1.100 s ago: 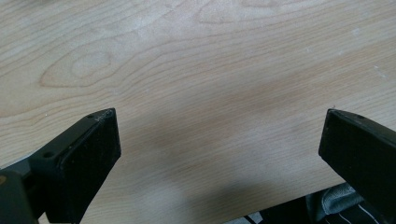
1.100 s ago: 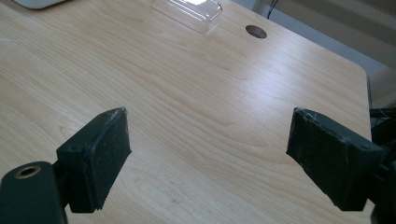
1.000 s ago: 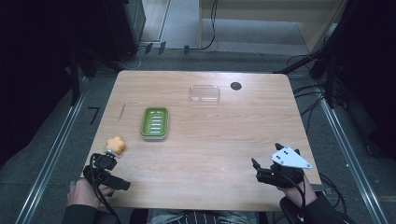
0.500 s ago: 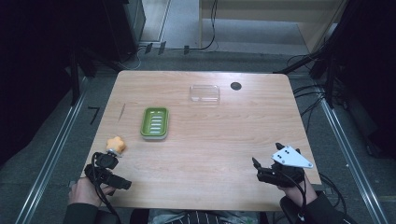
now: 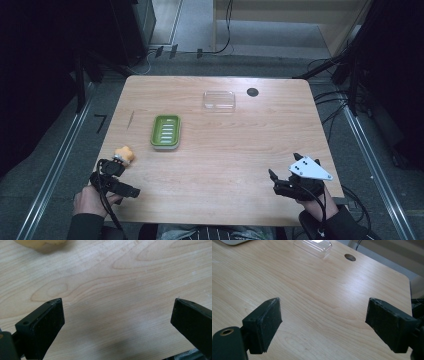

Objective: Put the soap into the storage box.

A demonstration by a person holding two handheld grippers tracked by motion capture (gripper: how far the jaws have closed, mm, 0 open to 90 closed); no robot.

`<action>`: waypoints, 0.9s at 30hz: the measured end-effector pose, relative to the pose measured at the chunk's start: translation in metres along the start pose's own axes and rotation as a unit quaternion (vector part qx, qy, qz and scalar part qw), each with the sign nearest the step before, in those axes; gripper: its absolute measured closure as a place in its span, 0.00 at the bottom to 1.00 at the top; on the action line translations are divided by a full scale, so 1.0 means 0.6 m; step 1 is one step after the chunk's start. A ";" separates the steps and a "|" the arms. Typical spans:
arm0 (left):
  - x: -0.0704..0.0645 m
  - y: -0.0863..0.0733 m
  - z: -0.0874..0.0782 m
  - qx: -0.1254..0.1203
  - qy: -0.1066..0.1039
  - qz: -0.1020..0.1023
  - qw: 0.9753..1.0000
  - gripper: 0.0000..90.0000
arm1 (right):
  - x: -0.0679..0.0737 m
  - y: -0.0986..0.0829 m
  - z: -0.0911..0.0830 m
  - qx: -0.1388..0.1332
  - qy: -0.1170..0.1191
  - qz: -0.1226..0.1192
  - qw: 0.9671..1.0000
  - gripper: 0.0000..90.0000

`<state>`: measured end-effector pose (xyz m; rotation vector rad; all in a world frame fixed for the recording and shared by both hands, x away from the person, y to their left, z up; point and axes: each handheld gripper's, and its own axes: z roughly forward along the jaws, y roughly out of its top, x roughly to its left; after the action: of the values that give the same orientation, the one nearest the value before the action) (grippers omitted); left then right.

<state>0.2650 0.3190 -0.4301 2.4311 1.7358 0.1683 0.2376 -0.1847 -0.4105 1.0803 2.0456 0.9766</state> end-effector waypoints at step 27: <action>0.053 0.063 0.012 -0.025 0.024 -0.054 0.998 0.00 | 0.001 0.000 0.001 0.001 0.000 -0.003 1.000 0.15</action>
<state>0.3118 0.3368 -0.4302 2.3093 1.8553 0.2557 0.2380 -0.1842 -0.4110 1.0758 2.0492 0.9711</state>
